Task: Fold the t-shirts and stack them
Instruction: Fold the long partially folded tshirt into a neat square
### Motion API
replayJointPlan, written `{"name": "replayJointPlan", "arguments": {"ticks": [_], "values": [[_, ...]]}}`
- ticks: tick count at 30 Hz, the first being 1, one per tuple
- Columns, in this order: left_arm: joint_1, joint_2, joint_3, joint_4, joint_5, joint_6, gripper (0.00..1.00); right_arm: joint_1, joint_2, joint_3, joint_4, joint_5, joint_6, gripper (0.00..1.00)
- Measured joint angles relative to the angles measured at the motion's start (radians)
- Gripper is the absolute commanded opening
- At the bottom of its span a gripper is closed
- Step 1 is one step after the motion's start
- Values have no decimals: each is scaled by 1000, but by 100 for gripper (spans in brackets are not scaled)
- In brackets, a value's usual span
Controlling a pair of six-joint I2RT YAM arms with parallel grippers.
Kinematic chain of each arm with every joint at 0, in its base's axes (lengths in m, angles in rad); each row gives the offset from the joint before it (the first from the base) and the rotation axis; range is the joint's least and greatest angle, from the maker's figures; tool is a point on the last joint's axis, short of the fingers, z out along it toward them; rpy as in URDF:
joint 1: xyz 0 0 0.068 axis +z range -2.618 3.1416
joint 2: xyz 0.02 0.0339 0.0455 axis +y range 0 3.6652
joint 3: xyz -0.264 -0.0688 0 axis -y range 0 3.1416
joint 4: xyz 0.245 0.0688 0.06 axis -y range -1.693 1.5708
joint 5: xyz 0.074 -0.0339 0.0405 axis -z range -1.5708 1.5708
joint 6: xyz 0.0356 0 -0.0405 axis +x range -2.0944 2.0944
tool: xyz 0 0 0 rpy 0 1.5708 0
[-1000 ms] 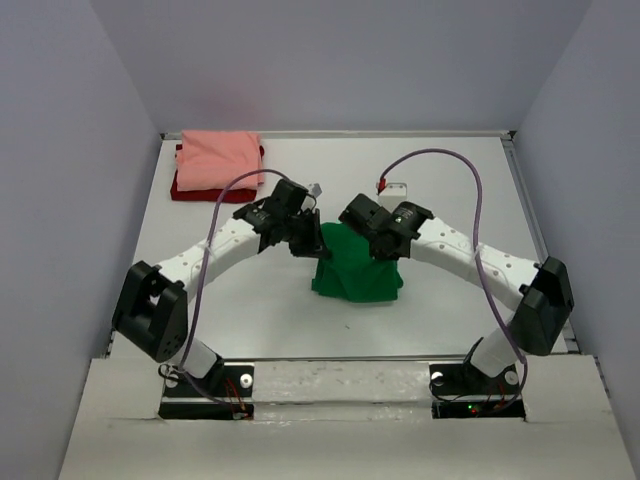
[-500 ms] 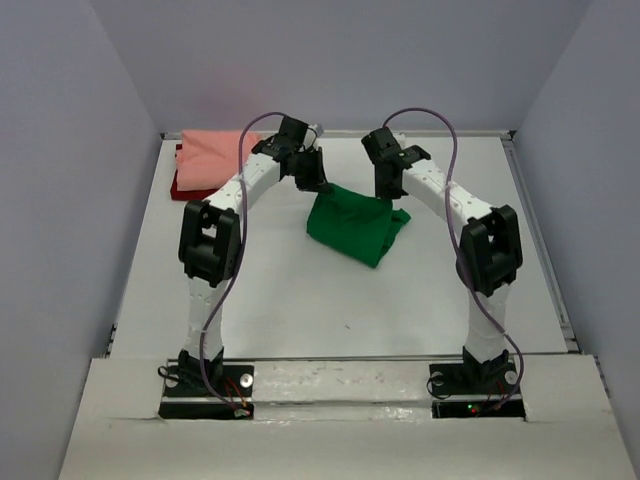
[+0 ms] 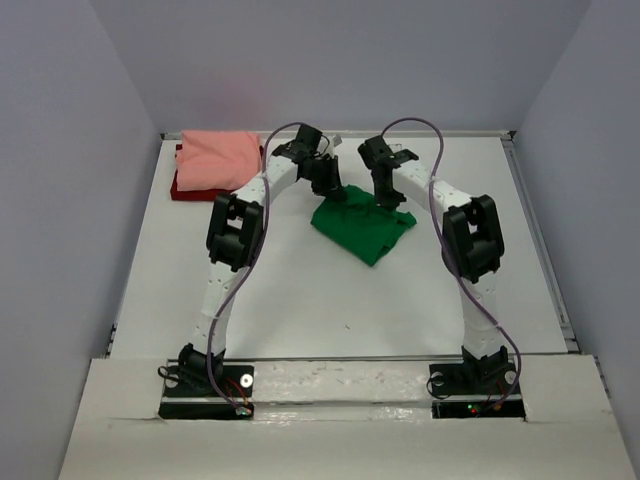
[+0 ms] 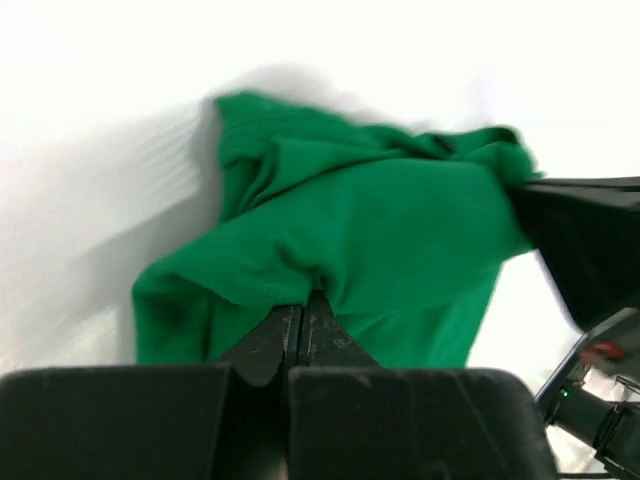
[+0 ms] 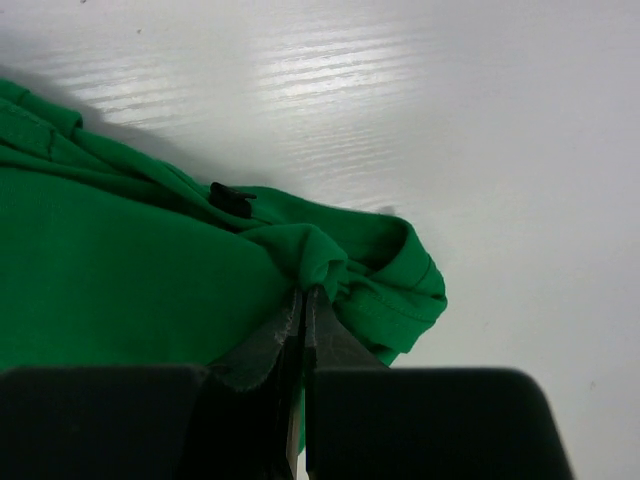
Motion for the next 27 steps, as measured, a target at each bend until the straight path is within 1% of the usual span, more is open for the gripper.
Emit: {"name": "replayJointPlan", "arguments": {"ticks": [3,7,9,12,17,22,27], "values": [[-12,6,64,20,12,-3,0,-4,0,-5,2,10,2,0],[-29,2,57,45,5,-3,0,-14,0,-19,7,13,-5,0],[-36,-18,-10,66,-2,-6,0,-16,0,-22,7,13,-8,0],[-47,-69,-154,81,-11,-15,0,-23,0,-22,9,13,-11,0],[-67,-140,-286,121,-36,-30,0,-27,0,-21,8,14,-22,0],[-97,-313,-487,169,-70,-60,0,-29,0,6,-2,5,-44,0],[-125,-479,-655,222,-86,-97,0,-34,4,88,-20,-24,-74,0]]}}
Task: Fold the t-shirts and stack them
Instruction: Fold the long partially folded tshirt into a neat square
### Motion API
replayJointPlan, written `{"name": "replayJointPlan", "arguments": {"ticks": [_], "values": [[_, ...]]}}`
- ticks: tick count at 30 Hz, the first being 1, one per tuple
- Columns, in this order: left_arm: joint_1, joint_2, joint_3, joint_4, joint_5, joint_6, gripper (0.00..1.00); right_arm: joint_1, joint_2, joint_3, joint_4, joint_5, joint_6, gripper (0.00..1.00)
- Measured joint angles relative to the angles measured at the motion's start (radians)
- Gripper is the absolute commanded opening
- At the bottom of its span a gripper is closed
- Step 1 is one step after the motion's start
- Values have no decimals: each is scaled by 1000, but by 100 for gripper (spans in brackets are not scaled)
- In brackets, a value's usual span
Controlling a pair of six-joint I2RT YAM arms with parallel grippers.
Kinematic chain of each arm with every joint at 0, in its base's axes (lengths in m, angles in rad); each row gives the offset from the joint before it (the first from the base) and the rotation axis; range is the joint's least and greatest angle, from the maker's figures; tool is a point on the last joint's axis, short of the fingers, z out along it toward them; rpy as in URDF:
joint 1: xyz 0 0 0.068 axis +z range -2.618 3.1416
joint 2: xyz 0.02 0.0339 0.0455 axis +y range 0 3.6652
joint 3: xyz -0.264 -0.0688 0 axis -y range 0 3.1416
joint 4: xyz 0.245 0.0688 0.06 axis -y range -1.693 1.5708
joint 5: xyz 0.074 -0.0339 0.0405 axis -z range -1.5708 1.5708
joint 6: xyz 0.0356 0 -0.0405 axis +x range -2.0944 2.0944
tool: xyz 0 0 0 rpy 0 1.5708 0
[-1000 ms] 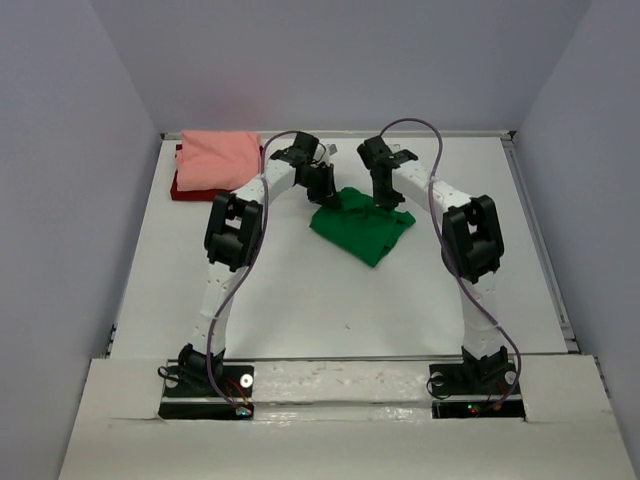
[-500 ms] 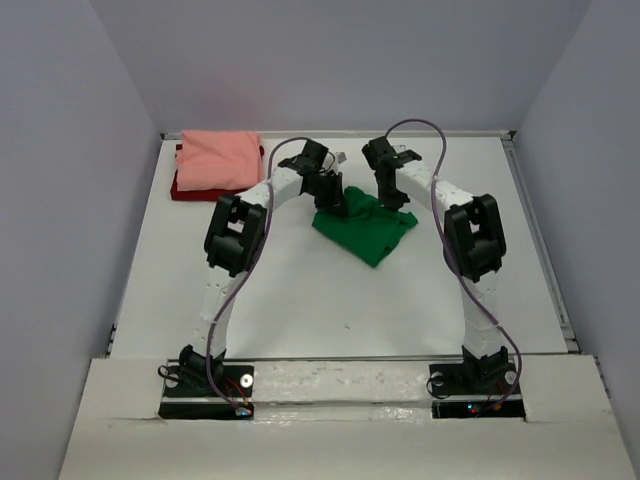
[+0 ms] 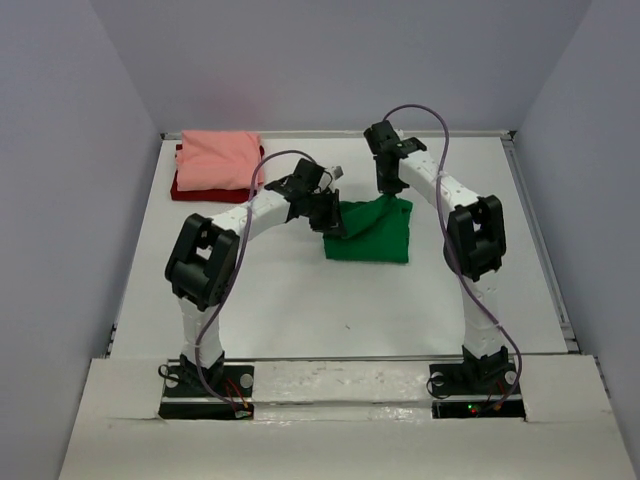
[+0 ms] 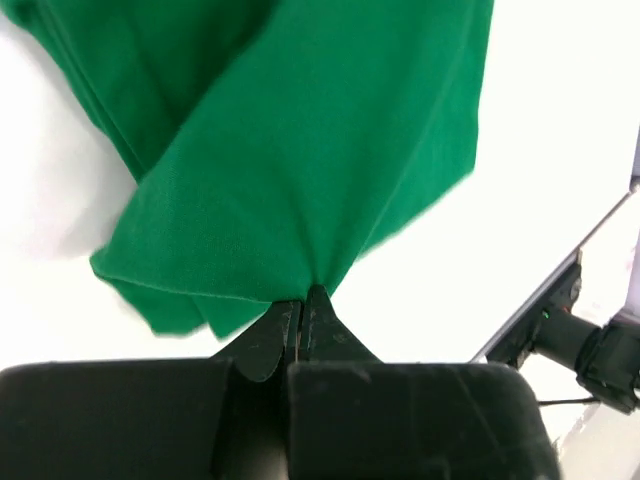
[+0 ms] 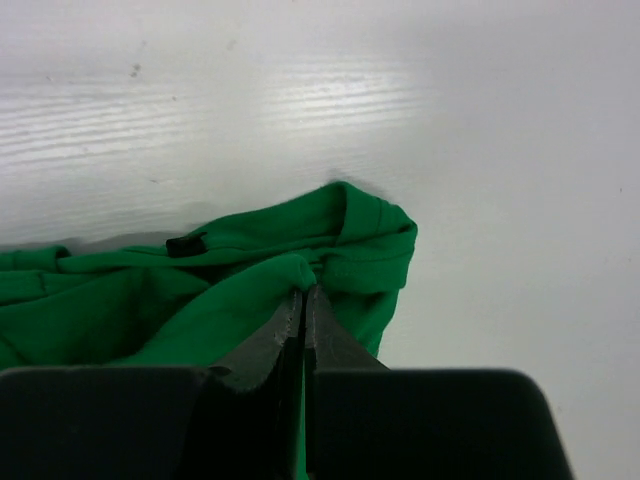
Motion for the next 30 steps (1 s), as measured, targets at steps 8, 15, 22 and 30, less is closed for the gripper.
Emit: {"name": "replayJointPlan", "arguments": {"ticks": [8,15,22,30], "values": [[-63,-85,-108,78,-11,-59,0,0,41,99,-36,-27,-30,0],[-44,2,96,-3,-37,-34,0,-6,50,99,-53,-29,-39,0],[51,181,388,-60,-61,5,0,-13,50,99,-53,-23,-44,0],[109,314,459,-81,-79,20,0,-17,51,99,-53,-31,-48,10]]}}
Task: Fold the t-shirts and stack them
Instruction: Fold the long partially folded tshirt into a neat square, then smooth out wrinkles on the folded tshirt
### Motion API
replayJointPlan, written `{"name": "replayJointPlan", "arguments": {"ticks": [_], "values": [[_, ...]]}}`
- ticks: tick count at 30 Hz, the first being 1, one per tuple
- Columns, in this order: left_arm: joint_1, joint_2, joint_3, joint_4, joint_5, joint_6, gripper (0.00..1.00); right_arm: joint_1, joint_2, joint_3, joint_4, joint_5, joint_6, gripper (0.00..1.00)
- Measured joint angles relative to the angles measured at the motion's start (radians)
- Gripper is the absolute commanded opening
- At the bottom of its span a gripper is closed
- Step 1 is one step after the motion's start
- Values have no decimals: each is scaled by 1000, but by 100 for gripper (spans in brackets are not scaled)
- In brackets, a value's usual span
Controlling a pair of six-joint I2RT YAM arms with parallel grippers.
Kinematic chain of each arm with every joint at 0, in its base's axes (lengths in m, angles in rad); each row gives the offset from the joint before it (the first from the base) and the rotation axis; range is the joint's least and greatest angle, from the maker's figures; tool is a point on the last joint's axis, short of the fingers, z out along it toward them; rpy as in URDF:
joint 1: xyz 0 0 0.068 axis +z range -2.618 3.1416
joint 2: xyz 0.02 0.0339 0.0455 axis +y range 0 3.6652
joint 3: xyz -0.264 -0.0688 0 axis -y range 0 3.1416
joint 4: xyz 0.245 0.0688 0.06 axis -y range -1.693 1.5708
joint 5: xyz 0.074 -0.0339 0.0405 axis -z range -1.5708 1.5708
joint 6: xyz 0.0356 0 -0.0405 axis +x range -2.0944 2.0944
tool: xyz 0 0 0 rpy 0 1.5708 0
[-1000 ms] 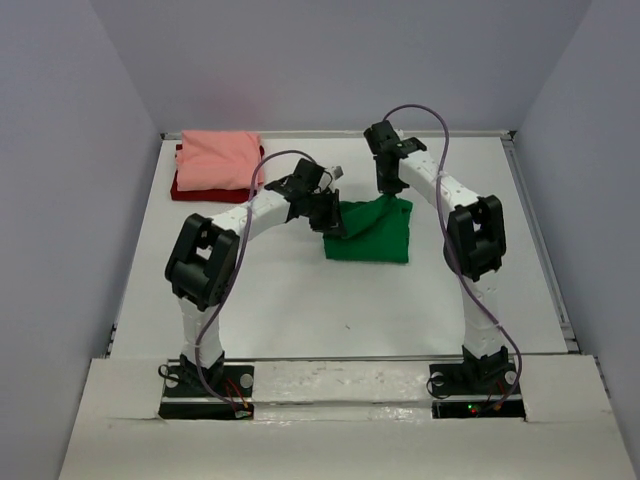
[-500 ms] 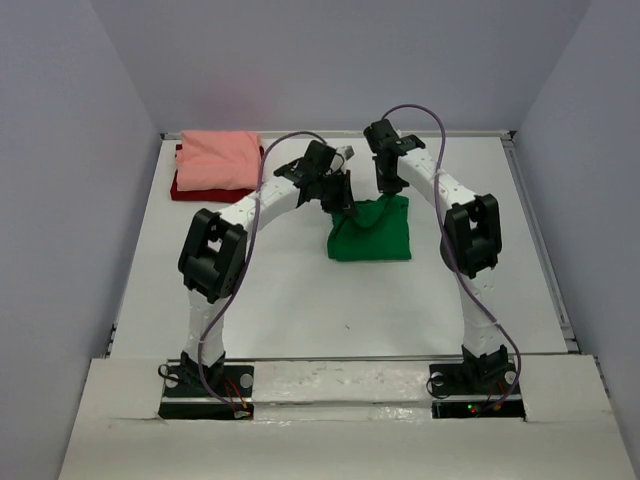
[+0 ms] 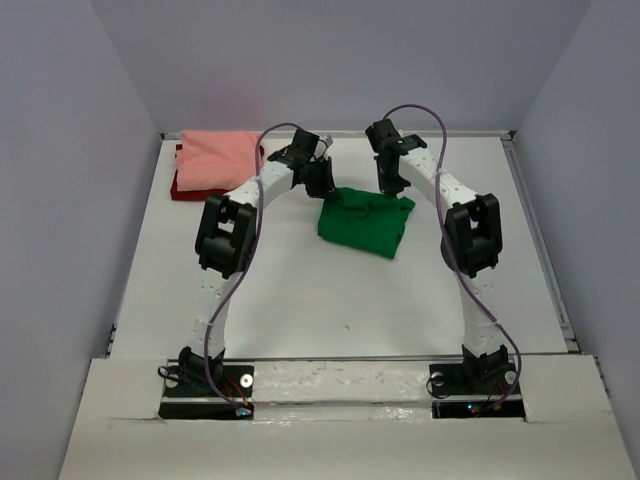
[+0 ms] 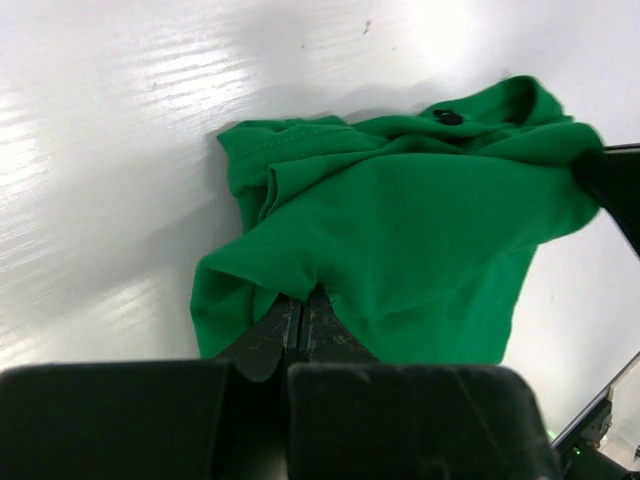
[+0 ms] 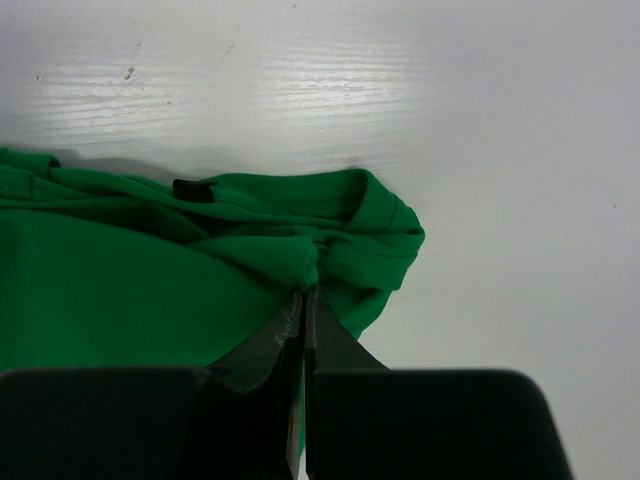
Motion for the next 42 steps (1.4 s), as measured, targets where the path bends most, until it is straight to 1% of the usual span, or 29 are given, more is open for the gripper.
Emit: {"name": "replayJointPlan", "arguments": {"ticks": [2,3,4,5,6,7,8,9,10,12,13,14,16,19,23,24,25,26,27,28,29,30,31,33,36,39,42], "values": [[-2,22,0,0,1,0,0,-2,4,0,0,-6,-3,30],[-3,32,0,1,3,0,0,-3,8,0,1,-10,-6,47],[-4,40,0,3,3,0,0,-4,11,0,1,-11,-1,52],[-6,48,0,6,4,0,5,-4,15,0,0,-13,-2,55],[-8,53,0,8,4,1,21,-4,21,0,2,-11,-5,60],[-9,55,0,10,2,4,21,-4,24,0,2,-10,-8,61],[-11,56,0,14,-10,11,36,-4,28,0,2,-7,-7,61],[-12,56,0,20,-18,13,41,-4,30,0,2,-5,-10,62],[-15,54,0,29,-36,22,51,-4,33,2,2,0,-13,64],[-19,50,0,36,-81,31,57,-4,40,13,2,11,-24,64],[-23,46,0,35,-115,35,62,-4,45,26,3,19,-32,65],[-24,39,0,35,-150,37,64,-4,50,38,3,26,-39,66],[-29,13,-2,34,-210,45,76,-4,53,61,3,35,-52,66],[-31,-50,-12,30,-298,54,79,-4,53,108,-4,48,-67,66],[-34,-170,-32,24,-399,60,79,-4,20,103,-9,53,-72,66],[-34,-214,-50,27,-420,60,78,-4,-4,84,-16,51,-71,64],[-35,-249,-71,32,-429,60,74,-2,-27,64,-14,48,-70,62],[-34,-300,-103,38,-435,59,67,-2,-56,38,-13,41,-68,59],[-34,-339,-132,42,-435,56,58,1,-90,3,-11,27,-61,52],[-34,-370,-153,43,-428,49,46,3,-122,-24,-17,18,-58,45],[-35,-390,-178,47,-416,43,20,6,-165,-65,-10,0,-50,32],[-37,-422,-192,51,-405,35,5,11,-195,-97,-6,-7,-40,13],[-39,-429,-201,58,-384,24,0,19,-222,-124,-11,-17,-37,0],[-41,-421,-206,69,-341,17,0,33,-256,-173,0,-34,-23,0],[-43,-361,-206,87,-257,6,0,53,-272,-246,16,-64,2,0],[-47,-256,-205,98,-184,-10,0,70,-269,-326,35,-99,18,0],[-53,-158,-204,103,-135,-19,0,79,-265,-360,39,-127,29,0]]}}
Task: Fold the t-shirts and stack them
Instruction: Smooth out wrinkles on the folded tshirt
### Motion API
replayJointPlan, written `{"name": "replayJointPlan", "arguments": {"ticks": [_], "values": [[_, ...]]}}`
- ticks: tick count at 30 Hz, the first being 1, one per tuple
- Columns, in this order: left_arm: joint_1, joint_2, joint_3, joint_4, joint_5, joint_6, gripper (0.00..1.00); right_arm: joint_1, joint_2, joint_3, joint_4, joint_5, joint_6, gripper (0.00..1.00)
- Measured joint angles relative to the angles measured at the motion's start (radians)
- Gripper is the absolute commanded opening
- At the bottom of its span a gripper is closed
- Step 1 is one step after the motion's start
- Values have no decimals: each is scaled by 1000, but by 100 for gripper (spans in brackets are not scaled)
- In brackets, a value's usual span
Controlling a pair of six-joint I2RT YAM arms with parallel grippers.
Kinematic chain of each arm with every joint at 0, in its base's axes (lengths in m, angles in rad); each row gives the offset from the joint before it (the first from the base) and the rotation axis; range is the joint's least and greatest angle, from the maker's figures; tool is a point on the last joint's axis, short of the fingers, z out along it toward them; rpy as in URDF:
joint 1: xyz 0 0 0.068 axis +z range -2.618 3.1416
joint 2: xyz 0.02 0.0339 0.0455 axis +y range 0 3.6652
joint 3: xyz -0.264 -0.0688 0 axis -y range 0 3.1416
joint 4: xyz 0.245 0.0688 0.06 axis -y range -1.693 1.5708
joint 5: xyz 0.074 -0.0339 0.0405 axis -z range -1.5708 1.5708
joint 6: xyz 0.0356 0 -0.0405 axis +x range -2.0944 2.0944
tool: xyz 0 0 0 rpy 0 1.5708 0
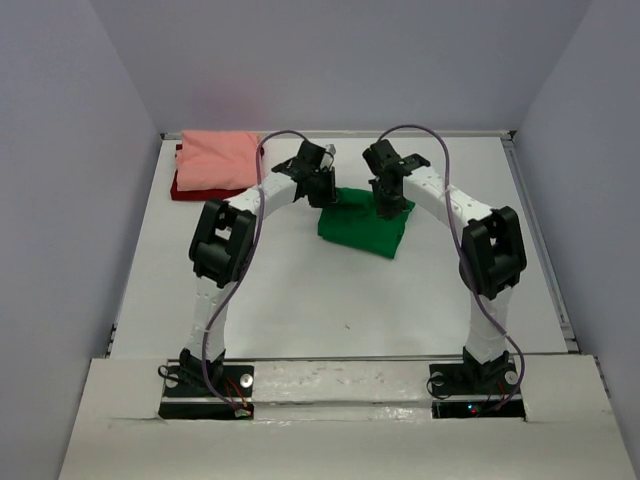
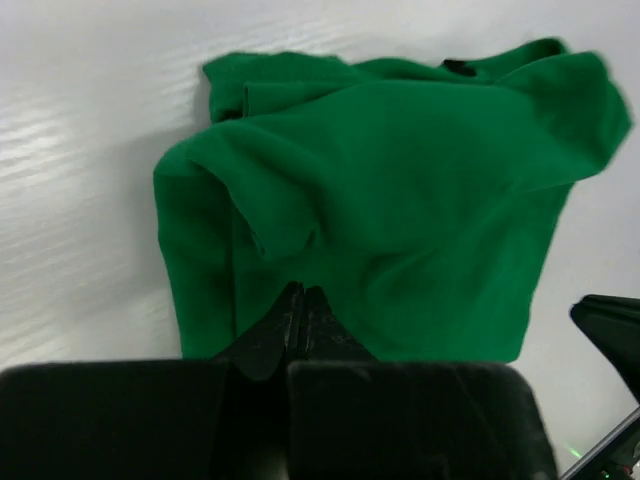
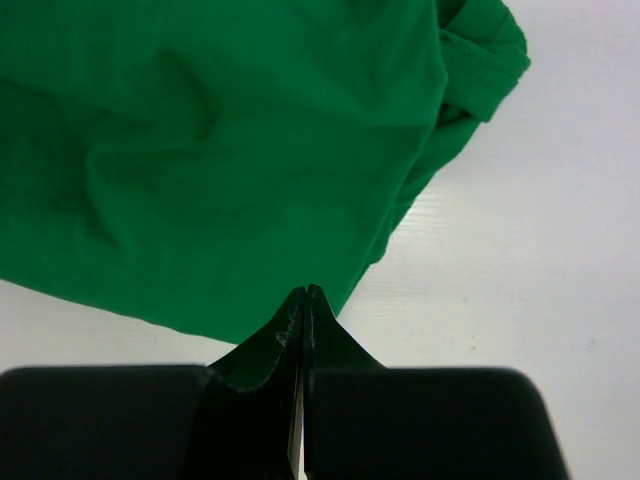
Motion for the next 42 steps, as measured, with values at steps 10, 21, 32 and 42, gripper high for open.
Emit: {"name": "replayJointPlan", "arguments": {"ticks": [10,21,32,42], "values": [[-14,131,66,5,76,-24,0,17,40,0,39,-39,13,0],[-15,223,198,37,122,-43,0,34,100,-48,79,-76,17,0],[-14,344,314,33,155,-54,0,58,121,-93,105,-79,44,0],[-14,355,290,90,179,-74,0,87,66,-193,172,-21,104,0]]}}
